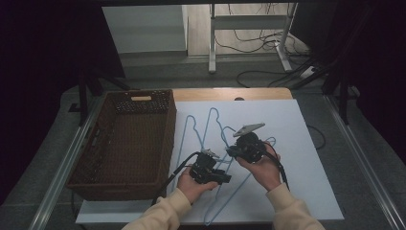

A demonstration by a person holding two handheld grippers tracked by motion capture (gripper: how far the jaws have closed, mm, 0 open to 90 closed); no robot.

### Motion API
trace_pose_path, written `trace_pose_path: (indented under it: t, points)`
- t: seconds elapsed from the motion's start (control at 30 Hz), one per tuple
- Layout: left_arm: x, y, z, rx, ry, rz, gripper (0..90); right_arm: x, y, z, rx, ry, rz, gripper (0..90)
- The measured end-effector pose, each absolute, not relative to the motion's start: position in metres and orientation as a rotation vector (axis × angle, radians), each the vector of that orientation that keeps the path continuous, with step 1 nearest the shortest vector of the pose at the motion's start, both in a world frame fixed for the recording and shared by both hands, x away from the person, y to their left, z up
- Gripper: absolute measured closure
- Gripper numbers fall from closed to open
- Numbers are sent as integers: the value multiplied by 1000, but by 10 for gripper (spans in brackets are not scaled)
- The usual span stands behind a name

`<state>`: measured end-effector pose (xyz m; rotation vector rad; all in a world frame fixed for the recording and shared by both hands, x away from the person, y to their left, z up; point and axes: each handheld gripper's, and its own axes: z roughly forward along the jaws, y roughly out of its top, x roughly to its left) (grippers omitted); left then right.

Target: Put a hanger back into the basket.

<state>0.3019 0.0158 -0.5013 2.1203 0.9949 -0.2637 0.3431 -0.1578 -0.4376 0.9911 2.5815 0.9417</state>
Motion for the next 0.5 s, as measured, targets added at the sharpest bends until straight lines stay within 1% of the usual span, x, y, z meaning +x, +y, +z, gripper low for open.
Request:
trace_pose_path:
  t: [0.03, 0.07, 0.13, 0.33, 0.37, 0.5]
  points:
    - [302, 16, -501, 2120, 995, -264, 714, 343, -158, -437, 993, 2581, 939, 794]
    - [303, 16, -501, 2114, 984, -285, 714, 343, -158, -437, 993, 2581, 939, 794]
    - [303, 14, -501, 2112, 964, -315, 818, 343, -159, -437, 999, 2579, 948, 793]
    - [305, 16, -501, 2100, 959, -341, 833, 342, -162, -436, 1010, 2572, 966, 779]
    - [305, 16, -500, 2087, 965, -350, 836, 342, -163, -435, 1004, 2570, 975, 750]
    - [306, 17, -498, 2069, 971, -353, 859, 342, -169, -431, 1014, 2526, 1054, 563]
